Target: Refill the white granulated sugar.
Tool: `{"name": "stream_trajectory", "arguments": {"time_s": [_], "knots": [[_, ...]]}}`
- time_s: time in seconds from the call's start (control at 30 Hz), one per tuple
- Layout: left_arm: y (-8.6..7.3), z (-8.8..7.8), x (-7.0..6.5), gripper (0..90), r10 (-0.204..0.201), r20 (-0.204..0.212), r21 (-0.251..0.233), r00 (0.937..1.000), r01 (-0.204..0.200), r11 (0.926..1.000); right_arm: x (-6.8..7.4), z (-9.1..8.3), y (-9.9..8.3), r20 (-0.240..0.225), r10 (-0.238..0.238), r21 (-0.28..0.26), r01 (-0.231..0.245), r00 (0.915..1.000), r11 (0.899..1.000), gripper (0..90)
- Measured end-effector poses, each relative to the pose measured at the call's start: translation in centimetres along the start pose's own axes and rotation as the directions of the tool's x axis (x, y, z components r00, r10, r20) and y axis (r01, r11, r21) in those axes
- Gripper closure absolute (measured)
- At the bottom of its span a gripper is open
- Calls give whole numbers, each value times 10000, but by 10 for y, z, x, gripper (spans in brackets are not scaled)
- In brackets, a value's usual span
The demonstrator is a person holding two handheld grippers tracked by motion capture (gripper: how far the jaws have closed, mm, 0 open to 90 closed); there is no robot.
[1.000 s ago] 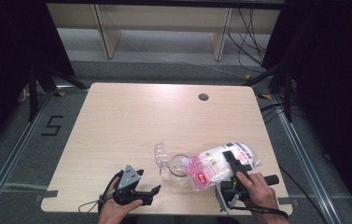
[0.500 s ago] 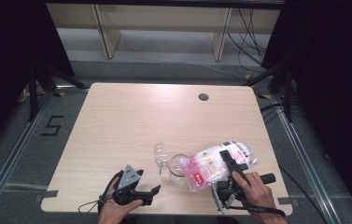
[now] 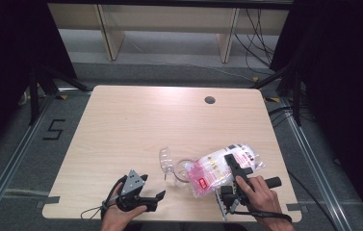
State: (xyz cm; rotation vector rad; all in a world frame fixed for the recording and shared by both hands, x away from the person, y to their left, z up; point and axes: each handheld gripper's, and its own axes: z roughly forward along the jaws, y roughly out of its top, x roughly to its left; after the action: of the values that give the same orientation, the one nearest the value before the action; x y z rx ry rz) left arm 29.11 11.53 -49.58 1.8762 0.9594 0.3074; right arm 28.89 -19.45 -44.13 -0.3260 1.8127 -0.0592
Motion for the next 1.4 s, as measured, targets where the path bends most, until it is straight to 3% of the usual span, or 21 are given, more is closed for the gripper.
{"name": "stream_trajectory", "arguments": {"time_s": [0.07, 0.17, 0.2, 0.27, 0.33, 0.43, 0.53, 0.6, 0.8, 0.87, 0.97, 1.03, 1.23, 1.4], "knots": [[0, 0, 0, 161, 103, -38, 19, 9999, -102, 9999, 3, 0, 0, 89, 353, -25, -353, 9993, 9994, 567], [0, 0, 1, 161, 120, 0, 7, 9999, -120, 9999, 3, 1, 1, 154, 240, -88, -238, 9996, 9997, 568], [0, 0, 1, 161, 129, -59, 14, 9999, -129, 9999, 1, 1, 2, 195, -103, -160, 106, 9998, 9998, 569], [1, 0, 2, 161, 261, -106, -12, 9996, -261, 9997, 1, 1, 2, 216, -71, -126, 73, 9997, 9999, 569], [0, 0, 1, 161, 77, -22, 6, 10000, -77, 10000, 0, 2, 3, 360, -296, -177, 302, 9989, 9994, 570], [0, 0, 1, 161, 126, -7, -7, 9999, -126, 9999, 0, 3, 3, 506, -502, -180, 511, 9975, 9985, 572], [0, 0, 0, 160, 82, -22, 16, 10000, -82, 10000, 1, 1, 3, 365, -148, 76, 146, 9992, 9999, 573], [0, 0, 0, 161, 89, -24, 20, 10000, -89, 10000, -1, 1, 4, 389, -367, 33, 366, 9986, 9993, 574], [0, 0, 0, 161, 76, -20, 23, 10000, -76, 10000, 1, 1, 4, 435, -360, 131, 355, 9984, 9993, 577], [1, 0, 2, 161, 262, -85, 31, 9996, -262, 9997, 2, 2, 4, 533, -368, 110, 363, 9979, 9993, 578], [0, 0, 0, 161, 67, -17, 15, 10000, -67, 10000, 3, 2, 4, 545, -439, 115, 434, 9975, 9990, 580], [0, 1, 0, 161, 60, 33, 5, 10000, -60, 10000, 0, 2, 6, 470, -789, 122, 784, 9958, 9969, 581], [0, 0, 1, 161, 115, -1, 1, 9999, -115, 9999, 3, 2, 7, 505, -411, 101, 406, 9979, 9991, 587], [1, 0, 2, 160, 266, -96, 21, 9996, -266, 9996, 2, 2, 7, 470, -496, 46, 494, 9977, 9988, 592]]}}
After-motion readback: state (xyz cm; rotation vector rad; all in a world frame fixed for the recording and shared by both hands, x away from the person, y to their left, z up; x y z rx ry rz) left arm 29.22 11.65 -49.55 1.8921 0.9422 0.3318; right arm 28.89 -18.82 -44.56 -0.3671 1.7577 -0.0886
